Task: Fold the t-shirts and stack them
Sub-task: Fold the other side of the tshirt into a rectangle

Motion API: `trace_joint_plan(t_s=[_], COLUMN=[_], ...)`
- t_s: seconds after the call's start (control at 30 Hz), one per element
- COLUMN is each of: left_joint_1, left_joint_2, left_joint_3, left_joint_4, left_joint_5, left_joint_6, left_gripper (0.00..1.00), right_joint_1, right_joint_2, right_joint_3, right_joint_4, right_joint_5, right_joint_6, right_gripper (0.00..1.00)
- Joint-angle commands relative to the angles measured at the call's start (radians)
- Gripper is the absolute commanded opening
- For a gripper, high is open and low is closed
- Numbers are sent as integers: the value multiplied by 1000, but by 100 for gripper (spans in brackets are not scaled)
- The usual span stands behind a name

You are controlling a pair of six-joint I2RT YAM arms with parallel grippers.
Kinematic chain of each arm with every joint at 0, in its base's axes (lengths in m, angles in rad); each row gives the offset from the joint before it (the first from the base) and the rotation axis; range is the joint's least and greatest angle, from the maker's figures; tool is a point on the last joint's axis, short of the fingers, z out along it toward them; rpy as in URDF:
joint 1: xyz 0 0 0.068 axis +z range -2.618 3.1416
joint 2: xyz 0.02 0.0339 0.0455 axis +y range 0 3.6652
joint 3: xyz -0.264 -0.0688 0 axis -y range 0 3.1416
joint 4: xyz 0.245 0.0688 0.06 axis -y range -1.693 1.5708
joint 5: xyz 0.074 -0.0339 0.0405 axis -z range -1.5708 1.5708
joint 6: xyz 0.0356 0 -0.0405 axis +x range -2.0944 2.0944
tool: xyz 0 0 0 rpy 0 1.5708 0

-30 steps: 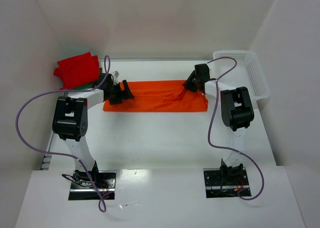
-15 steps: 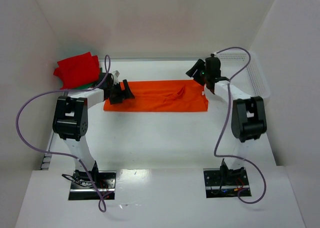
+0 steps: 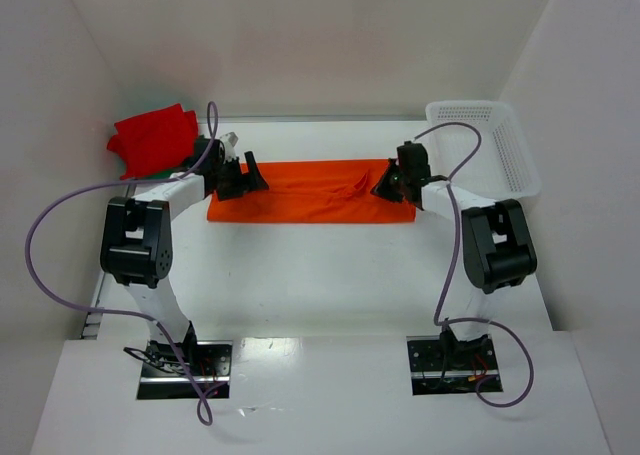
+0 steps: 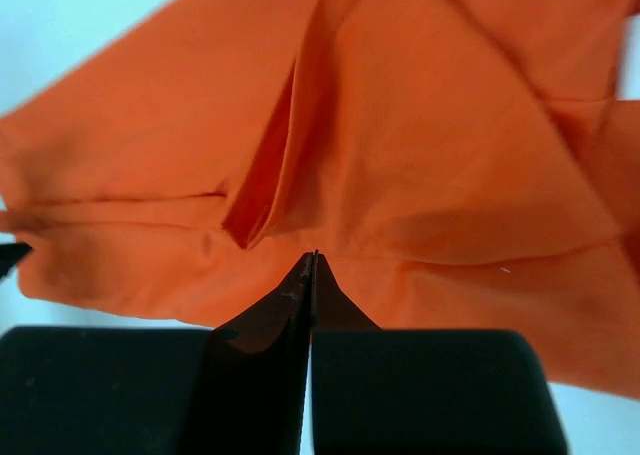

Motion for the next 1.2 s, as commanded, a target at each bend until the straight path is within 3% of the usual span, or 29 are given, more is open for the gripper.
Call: trace_joint_plan(t_s=[0.0,0.57,0.9,0.97,1.03,1.13,1.17], left_joint_1=[-1,10,10,10,10,10,10], left_joint_2=[-46,22,32,32,32,12,-2], left_joint_3=[34,61,72,92,107,118,118], left_joint_4=[9,-10,-28,-54,-85,-83,-68], left_joint_5=[-2,-11,-11,-34,-88,-192,-192], left_joint_6=[40,49,49,31,-26,-133,-133], left_gripper=[100,100,100,100,100,100,100], right_joint_1=[40,68,68,68,68,56,55], right_joint_2=[96,402,486,486,474,399,378], right_joint_3=[60,396,549,549,571,583,592], right_joint_4=[-9,-1,-17,-17,-46,-101,-113], right_joint_5=[-14,-71,-94,-94,-71,27,45], right_joint_6=[-35,-4,5,5,-36,-102,-102], right_gripper=[1,4,8,12,23,58,65])
